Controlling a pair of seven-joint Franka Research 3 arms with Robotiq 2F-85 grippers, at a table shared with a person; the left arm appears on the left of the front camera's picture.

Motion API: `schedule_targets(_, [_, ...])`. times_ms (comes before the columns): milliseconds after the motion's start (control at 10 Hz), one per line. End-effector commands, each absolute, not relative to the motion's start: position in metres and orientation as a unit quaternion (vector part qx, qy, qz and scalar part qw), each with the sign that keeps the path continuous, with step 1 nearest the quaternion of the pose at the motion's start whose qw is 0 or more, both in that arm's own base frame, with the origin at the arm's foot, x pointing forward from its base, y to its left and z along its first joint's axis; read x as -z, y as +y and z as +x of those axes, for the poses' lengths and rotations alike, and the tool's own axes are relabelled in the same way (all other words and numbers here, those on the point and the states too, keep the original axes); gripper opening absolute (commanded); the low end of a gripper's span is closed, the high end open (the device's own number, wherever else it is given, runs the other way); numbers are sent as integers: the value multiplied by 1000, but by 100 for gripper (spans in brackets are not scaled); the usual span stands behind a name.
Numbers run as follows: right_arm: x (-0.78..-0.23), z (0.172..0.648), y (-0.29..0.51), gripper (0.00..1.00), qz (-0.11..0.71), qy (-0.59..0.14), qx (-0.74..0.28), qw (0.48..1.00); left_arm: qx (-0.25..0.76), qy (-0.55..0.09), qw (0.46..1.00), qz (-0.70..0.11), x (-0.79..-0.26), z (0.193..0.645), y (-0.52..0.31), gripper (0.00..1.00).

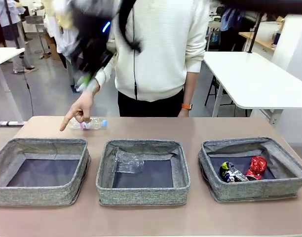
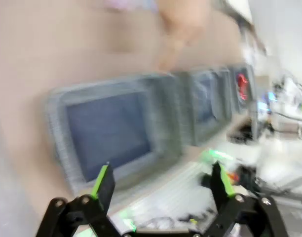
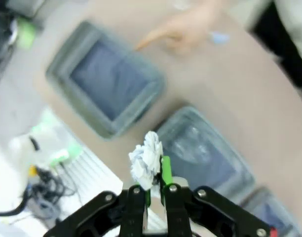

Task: Sort the waste into the appropriate baskets.
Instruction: Place the picked waste into the Fabric basket indicated by the person.

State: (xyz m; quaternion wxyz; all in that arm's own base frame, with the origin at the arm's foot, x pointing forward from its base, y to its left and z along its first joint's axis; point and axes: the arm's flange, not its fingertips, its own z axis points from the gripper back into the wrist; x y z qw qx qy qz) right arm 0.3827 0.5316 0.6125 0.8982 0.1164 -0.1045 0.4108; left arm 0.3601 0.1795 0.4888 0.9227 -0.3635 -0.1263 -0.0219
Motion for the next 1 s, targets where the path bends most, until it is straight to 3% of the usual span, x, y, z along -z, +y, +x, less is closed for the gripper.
schedule_targets(0, [-560, 388, 573, 11, 203, -88, -546, 808, -133, -116, 939, -295, -480, 339, 215, 100])
schedule_targets(100, [-545, 376, 592, 11, 210, -61, -566, 795, -162, -139, 928, -306, -478, 328, 231, 100])
schedule_targets(200, [-544, 375, 588, 11, 156, -42, -570, 805, -188, -189, 912, -312, -479, 325, 238, 100])
schedule_targets(300, [-538, 369, 591, 11, 172, -95, -518, 832, -99, -144, 939, -296, -482, 335, 242, 100])
schedule_targets(400, [-518, 365, 603, 11, 178, -74, -550, 812, -99, -144, 939, -296, -482, 335, 242, 100])
schedule_targets(600, [-495, 371, 608, 11, 235, -136, -618, 738, -99, -144, 939, -296, -482, 335, 242, 100])
schedule_targets(900, [-473, 368, 612, 11, 204, -155, -641, 723, -99, -144, 939, -296, -482, 335, 242, 100])
